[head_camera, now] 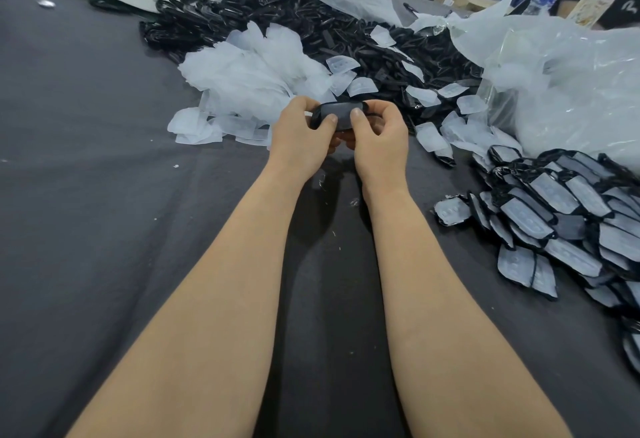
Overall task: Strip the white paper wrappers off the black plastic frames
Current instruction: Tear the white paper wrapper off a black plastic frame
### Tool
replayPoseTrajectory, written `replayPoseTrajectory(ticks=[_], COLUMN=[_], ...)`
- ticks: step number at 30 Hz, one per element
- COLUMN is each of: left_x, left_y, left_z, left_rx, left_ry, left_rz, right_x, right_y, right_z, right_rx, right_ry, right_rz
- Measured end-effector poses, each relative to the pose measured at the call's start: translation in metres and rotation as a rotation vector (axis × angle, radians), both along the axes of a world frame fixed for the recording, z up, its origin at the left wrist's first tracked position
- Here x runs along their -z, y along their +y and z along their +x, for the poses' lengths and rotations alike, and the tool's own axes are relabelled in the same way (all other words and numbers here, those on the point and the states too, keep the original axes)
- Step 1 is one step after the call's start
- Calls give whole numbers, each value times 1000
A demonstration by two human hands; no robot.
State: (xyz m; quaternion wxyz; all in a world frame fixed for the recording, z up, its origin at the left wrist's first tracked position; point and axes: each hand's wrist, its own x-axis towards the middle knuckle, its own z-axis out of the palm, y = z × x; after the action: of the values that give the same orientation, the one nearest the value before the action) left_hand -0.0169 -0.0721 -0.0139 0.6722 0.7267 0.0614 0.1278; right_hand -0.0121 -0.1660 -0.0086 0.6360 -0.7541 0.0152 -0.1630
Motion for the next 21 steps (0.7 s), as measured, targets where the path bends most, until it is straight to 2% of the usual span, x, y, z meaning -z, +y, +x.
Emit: replayPoseTrajectory(ticks=[5,11,21], left_x=[-1,-3,-6], left_y=[0,0,1], left_z=[-1,-2,-6], left_rx=[8,7,83], left_ry=[-13,-6,-13], left_rz=[8,-88,-7], right_x=[0,1,1], right_y=[-2,-2,-5], right_z=[0,2,3], right_rx=[-31,-35,-90], right_ry=[14,2,1], right_rz=[51,76,136])
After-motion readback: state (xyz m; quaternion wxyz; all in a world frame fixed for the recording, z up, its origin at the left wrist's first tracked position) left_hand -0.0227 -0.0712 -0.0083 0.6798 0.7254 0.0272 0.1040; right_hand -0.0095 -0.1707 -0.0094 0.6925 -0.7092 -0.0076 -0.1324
